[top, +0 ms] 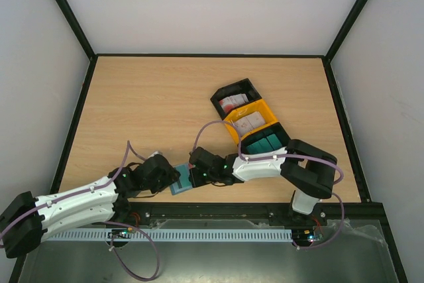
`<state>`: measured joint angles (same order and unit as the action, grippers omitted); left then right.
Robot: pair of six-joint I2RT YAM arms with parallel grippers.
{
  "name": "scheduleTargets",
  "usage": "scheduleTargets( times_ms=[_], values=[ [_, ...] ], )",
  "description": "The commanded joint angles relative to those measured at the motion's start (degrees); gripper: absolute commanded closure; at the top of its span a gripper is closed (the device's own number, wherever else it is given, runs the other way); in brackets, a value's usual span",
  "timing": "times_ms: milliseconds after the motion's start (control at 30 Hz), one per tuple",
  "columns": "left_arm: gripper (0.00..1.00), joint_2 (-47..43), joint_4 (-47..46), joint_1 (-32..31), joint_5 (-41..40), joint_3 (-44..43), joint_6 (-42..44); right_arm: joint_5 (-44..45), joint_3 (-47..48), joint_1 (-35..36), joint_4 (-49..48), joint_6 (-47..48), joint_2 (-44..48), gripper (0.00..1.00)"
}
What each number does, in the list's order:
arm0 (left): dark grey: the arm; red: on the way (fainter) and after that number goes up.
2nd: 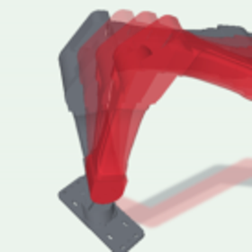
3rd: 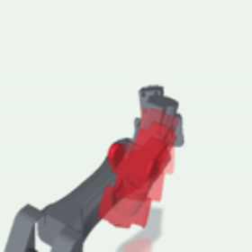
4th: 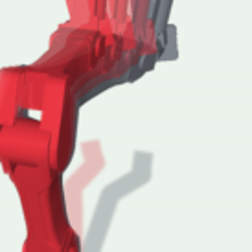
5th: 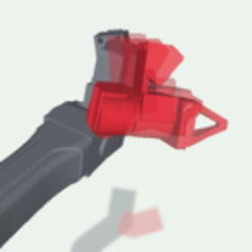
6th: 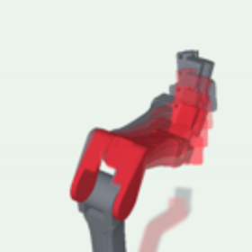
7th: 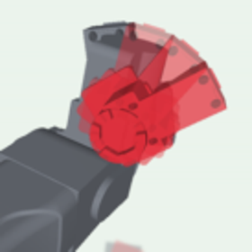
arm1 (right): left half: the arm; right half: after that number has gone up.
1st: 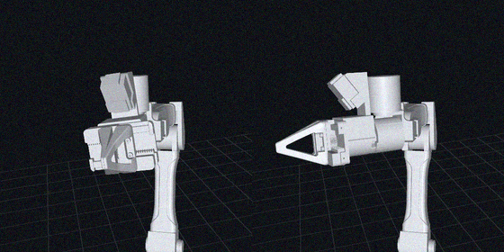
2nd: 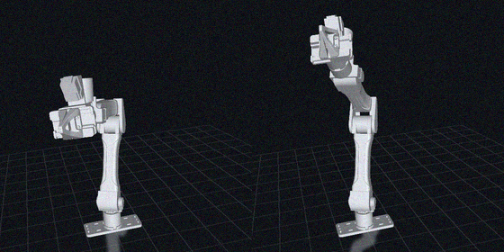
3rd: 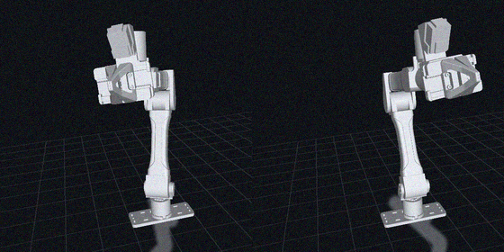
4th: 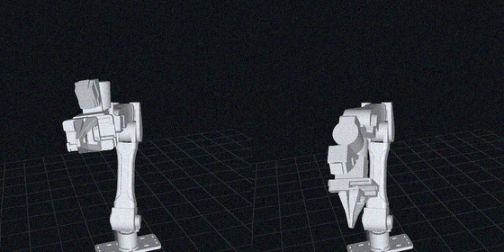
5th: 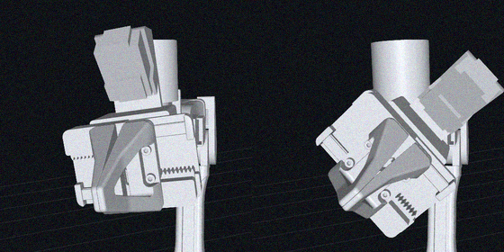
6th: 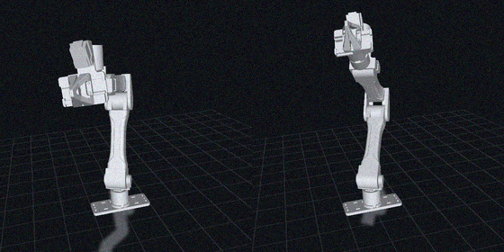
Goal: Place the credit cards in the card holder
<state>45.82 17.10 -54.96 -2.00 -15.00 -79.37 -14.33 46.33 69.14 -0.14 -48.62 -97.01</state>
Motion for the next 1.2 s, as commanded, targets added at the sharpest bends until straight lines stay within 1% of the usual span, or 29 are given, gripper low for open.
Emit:
scheduleTargets(
  times_ms=[0, 33, 200, 333, 567, 633, 800, 1000, 1167],
  values=[
    [0.60, -0.37, -1.37, 0.14, 1.09, 1.03, 1.13, 1.02, 0.22, 0.42, 0.15, -1.32, -1.79, 0.96],
    [0.60, -0.45, -1.69, 0.20, 1.26, 1.03, 1.27, 1.09, 0.19, 0.39, 0.16, -1.56, -2.02, 0.98],
    [0.60, -1.36, -1.78, 0.20, 1.30, 0.71, 1.45, 1.30, 0.09, 0.42, 0.60, -1.85, -3.30, 0.98],
    [0.60, -1.98, 0.11, 0.20, 0.84, -0.01, 1.34, 1.32, 0.19, 0.40, 0.66, -1.75, -3.29, 0.98],
    [0.51, -4.21, 6.53, 0.20, -1.64, -3.36, 1.54, 1.23, 0.16, 0.43, 0.56, -1.59, -3.41, 0.98],
    [0.51, -4.88, 7.66, 0.20, -2.03, -4.06, 1.76, 1.23, 0.15, 0.42, 0.42, -1.63, -3.38, 0.98],
    [0.55, -5.47, 5.03, 0.20, -0.79, -3.84, 2.20, 1.14, 0.00, 0.40, 0.25, -1.65, -3.36, 0.98],
    [0.54, -3.94, 4.05, 0.20, -0.54, -2.98, 2.21, 1.05, -0.10, 0.43, 0.14, -1.83, -3.47, 0.98],
    [0.54, -3.84, 0.80, 0.20, 0.80, -1.12, 1.87, 1.06, -0.24, 0.38, 0.14, -2.00, -3.36, 0.98]
  ],
)
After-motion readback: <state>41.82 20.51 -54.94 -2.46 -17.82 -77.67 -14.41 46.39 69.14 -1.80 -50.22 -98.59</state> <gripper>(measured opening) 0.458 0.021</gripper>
